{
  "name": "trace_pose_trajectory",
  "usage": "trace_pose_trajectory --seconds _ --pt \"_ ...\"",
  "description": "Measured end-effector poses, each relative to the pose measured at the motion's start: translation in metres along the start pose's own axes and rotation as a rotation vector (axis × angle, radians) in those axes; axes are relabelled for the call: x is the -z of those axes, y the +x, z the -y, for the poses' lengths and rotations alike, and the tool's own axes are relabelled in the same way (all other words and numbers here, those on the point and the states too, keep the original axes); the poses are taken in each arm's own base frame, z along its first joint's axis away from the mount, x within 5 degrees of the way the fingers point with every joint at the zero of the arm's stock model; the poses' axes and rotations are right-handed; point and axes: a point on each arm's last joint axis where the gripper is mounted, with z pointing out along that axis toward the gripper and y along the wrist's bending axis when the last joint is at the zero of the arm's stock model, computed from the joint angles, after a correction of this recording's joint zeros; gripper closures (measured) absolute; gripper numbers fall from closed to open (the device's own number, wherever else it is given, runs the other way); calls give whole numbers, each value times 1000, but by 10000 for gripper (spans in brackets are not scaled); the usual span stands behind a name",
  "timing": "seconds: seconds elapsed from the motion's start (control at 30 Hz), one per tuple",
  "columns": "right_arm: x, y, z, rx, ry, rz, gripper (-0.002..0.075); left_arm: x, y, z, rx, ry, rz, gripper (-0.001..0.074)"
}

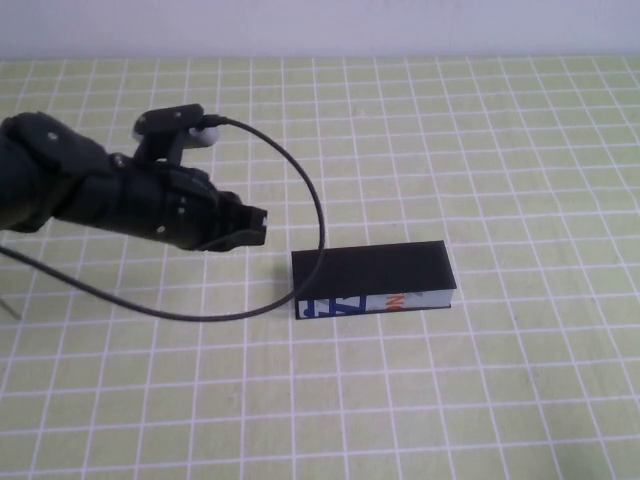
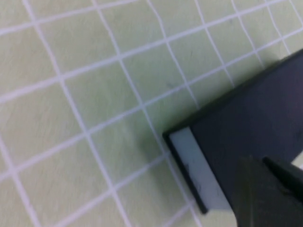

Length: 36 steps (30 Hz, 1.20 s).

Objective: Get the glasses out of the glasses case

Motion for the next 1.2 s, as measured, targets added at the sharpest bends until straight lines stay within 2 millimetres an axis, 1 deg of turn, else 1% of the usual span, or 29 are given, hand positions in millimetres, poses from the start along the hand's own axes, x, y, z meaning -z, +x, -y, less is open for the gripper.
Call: trace_pose_trajectory --seconds 0.07,0.17,0.27,0.37,0.47,0.53,0.63,0.83,0.9,1.1,1.2 --pt "0 0 0 0 0 0 743 -17 -12 -3 -13 27 1 739" --pt "0 0 0 7 1 0 743 -38 -26 -8 -25 48 5 739" --pt "0 0 2 115 20 -2 743 -55 -37 -13 -30 81 -3 739" --pt "0 0 3 231 37 -5 743 -74 -39 -20 -29 106 -36 739" --pt "0 0 4 273 41 -7 743 -90 -35 -26 -21 115 -66 739" --pt "0 0 4 284 43 -7 743 -98 -31 -30 -11 116 -84 739" --pt "0 0 4 289 43 -7 743 -103 -28 -33 -3 118 -99 739" --pt "0 0 4 290 44 -5 743 -105 -27 -33 -2 118 -103 739" --pt "0 -2 3 250 36 15 743 -105 -27 -33 -2 118 -103 739" --pt "1 -10 -3 -120 -42 111 743 -105 -27 -33 -2 118 -103 740" --pt "1 -15 -4 -278 -68 156 743 -105 -27 -33 -2 118 -103 739"
